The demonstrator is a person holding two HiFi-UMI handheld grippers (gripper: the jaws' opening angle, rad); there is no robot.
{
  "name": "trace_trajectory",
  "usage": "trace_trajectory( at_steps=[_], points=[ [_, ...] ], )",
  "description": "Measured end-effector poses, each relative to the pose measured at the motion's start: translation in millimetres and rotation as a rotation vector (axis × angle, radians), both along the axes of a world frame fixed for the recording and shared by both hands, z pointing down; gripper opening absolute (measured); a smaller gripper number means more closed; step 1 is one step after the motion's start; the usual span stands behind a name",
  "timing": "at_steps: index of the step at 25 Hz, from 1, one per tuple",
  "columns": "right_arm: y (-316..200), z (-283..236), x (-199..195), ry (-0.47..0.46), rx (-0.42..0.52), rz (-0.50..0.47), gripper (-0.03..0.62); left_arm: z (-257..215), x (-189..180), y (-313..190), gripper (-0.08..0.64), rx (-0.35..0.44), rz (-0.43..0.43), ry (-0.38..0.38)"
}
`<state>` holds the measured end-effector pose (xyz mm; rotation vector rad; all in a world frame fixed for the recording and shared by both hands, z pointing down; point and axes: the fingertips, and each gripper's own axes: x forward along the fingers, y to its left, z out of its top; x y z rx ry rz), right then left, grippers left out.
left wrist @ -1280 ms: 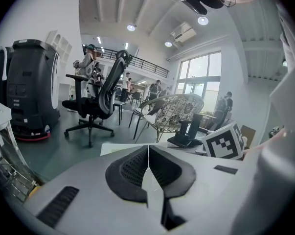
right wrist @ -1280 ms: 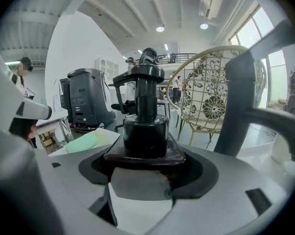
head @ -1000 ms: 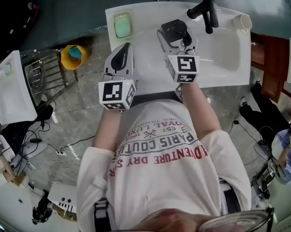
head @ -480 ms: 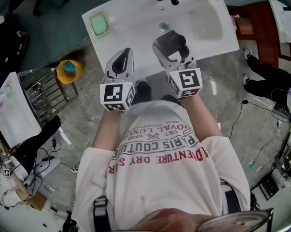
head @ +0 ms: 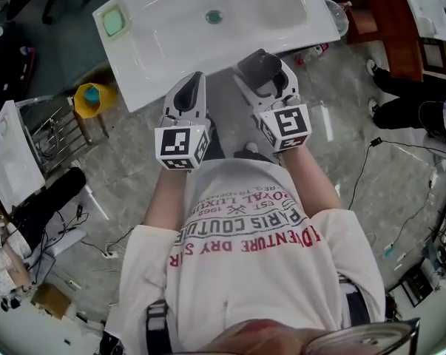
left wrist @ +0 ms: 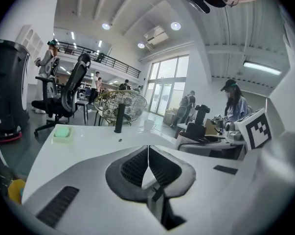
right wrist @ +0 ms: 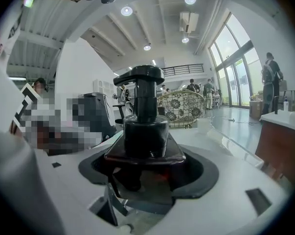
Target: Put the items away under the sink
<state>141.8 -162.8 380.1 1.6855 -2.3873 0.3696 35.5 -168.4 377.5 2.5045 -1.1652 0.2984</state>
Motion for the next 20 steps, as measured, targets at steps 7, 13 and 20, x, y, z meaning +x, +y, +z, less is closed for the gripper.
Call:
trace_trajectory(
  at_steps=[7,13,20],
  points=[
    [70.7,29.4,39.4,0.011,-0.027,-0.063,0.371,34.7,31.1,87.4,0.026,-0.045,-0.078,0.001],
    [104.2,71.6,45.4,0.001,-0.060,-0.085,0.371,77.7,25.2,123.8,0.026,-0.093,-0.128,-0.031],
    [106.5,147.4,39.8,-0.010,-0.061,-0.088,0.371,145.0,19.2,113.3,0.026,-0.065,-0.120,-0.062]
  ],
)
